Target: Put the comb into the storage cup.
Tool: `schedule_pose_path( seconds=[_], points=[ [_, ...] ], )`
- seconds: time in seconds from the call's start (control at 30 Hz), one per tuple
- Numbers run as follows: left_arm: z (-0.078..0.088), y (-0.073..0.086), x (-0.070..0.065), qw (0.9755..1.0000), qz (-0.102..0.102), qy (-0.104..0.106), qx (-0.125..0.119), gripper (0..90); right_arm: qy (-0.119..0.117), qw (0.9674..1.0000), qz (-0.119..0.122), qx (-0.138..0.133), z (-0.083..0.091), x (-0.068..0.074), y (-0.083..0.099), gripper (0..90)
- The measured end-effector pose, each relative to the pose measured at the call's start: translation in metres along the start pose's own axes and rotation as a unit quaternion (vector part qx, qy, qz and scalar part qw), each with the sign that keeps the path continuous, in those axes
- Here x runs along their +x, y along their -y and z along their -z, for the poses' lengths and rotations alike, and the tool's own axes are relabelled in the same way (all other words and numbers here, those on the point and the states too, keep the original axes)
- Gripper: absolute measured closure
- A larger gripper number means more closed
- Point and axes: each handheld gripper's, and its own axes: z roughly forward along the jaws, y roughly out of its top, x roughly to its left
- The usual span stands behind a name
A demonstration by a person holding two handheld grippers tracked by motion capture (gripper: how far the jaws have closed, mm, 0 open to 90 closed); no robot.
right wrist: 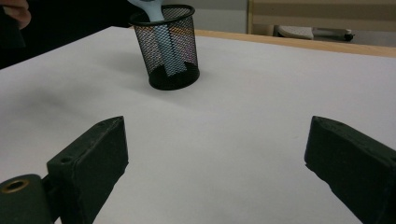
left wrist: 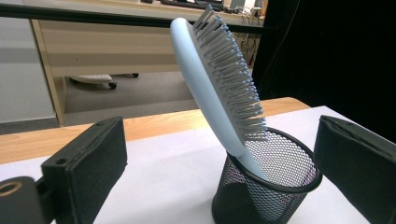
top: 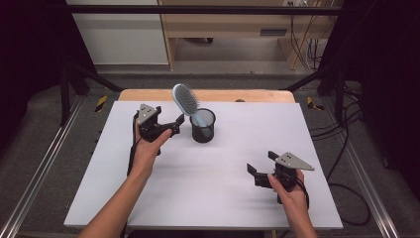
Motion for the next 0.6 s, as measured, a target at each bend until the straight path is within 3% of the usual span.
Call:
schedule_pose_path(
  seconds=[0.17,0.6],
  points=[
    [0.006,-0.002,0.002,1.0,-0.002,-0.001,-0.005,2.6,-0.001,1.0,-0.008,-0.002,0.001,-0.002,0.0,5.3],
    [0.018,-0.007,0.005,0.9999,0.006,0.003,-0.016,2.5,-0.007,1.0,0.002,-0.001,0.001,-0.002,0.0,4.4]
  ],
)
